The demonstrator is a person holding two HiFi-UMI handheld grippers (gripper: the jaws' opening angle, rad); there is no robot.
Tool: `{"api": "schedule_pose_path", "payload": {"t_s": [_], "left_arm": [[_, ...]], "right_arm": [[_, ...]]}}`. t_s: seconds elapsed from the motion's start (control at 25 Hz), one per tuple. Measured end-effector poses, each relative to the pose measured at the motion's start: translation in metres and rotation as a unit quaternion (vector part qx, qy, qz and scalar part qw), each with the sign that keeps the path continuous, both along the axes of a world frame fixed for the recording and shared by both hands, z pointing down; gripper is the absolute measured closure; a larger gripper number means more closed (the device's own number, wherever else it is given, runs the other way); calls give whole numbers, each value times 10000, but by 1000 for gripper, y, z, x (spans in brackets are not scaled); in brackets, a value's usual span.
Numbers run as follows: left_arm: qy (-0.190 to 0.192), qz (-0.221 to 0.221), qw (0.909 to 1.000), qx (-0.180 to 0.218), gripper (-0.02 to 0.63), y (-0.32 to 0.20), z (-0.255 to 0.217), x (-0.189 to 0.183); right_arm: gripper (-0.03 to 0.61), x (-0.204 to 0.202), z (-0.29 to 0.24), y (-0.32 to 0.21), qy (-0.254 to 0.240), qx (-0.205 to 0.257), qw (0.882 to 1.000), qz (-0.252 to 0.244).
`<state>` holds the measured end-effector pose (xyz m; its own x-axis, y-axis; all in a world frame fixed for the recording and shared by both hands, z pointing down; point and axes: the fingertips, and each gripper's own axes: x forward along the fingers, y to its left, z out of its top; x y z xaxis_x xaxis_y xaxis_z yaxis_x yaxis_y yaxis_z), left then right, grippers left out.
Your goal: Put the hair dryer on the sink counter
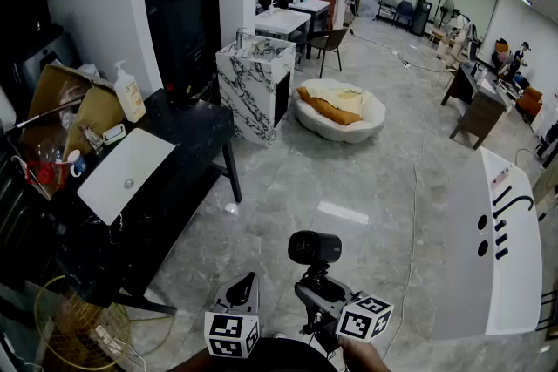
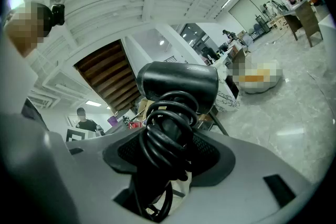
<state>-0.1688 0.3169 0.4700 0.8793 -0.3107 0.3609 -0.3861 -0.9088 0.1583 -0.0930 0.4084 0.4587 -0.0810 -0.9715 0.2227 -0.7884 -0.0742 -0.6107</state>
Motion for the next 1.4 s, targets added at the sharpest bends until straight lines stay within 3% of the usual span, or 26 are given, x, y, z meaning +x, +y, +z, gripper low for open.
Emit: {"api": "schedule_pose_path", "payload": {"t_s": [0.76, 1.4], "left_arm": [[0, -140, 9999, -48, 607, -27, 3, -10], [0, -322, 9995, -24, 607, -131, -4, 13]], "right_arm": [[324, -6, 3, -30, 40, -91, 9999, -95], [324, 22, 4, -143, 81, -221, 9994, -245]]}}
